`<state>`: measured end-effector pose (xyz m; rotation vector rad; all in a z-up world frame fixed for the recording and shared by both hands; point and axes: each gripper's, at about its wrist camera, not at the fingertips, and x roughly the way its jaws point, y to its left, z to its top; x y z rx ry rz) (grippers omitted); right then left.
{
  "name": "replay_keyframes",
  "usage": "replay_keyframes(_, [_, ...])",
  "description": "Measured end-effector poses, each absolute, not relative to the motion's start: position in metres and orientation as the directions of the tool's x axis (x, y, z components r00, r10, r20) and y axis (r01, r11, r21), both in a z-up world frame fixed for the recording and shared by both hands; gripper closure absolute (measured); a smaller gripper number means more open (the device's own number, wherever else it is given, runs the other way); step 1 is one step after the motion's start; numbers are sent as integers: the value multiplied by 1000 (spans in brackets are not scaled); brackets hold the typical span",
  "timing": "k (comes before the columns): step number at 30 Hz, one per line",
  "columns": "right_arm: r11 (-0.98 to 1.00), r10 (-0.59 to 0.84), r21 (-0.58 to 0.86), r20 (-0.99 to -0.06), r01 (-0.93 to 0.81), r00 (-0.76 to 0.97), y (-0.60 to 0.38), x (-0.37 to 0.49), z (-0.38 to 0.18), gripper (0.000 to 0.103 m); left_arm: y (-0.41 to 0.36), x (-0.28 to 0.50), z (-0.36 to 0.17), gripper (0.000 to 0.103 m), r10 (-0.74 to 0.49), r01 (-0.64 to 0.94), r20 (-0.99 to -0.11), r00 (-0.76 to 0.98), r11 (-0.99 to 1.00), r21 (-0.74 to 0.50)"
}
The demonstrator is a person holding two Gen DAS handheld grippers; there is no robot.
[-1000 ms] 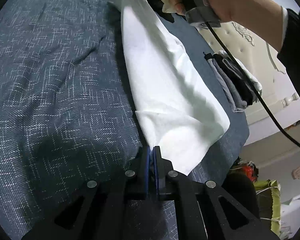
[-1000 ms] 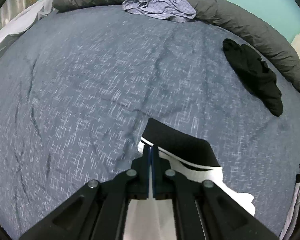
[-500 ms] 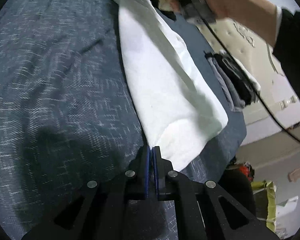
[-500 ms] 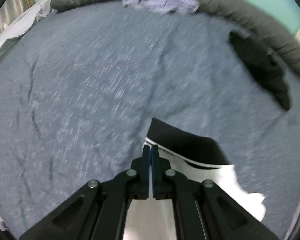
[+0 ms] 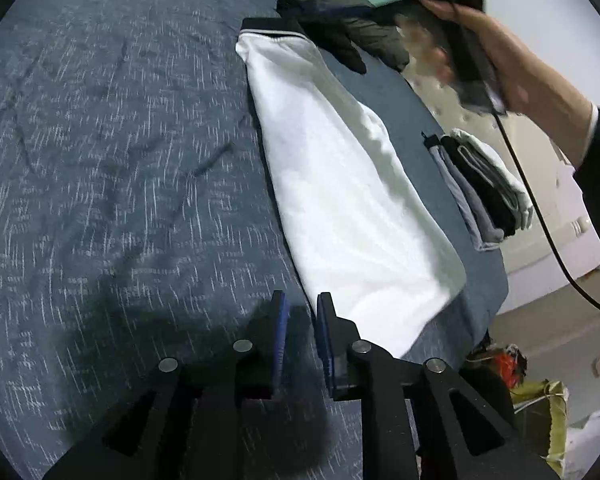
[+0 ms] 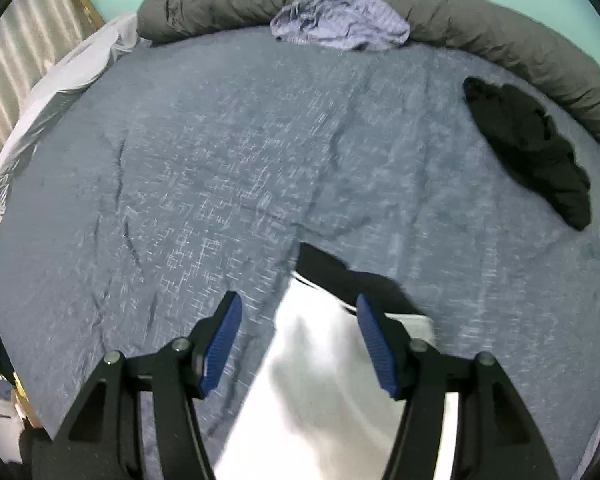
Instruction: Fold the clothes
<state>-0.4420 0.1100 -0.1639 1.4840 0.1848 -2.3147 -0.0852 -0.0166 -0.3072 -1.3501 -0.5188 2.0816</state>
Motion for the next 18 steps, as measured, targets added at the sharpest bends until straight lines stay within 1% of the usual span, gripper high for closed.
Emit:
replay_keyframes(4, [-937, -224, 75, -879, 341, -421, 156, -435, -152, 42, -23, -96, -302, 85, 644, -263, -685, -340, -765, -588])
replay_keyframes(7, [-960, -186, 68, -879, 270, -439, 198, -427, -158, 42, -30, -105, -301, 85, 634, -246, -684, -361, -772, -586])
replay_keyframes(9, [-968, -168, 64, -884, 244, -436, 219, -424, -167, 43, -20, -118, -300, 85, 625, -236, -685, -375, -779, -581])
replay_keyframes(12, [-973, -155, 66, -897, 221, -415, 244, -417, -186, 47, -14, -127, -299, 85, 605, -215, -689, -399, -792, -571])
replay_keyframes(18, [-977, -149, 72, -905, 201, -398, 274, -406, -216, 48, -5, -136, -302, 85, 605, -221, -693, -391, -793, -567])
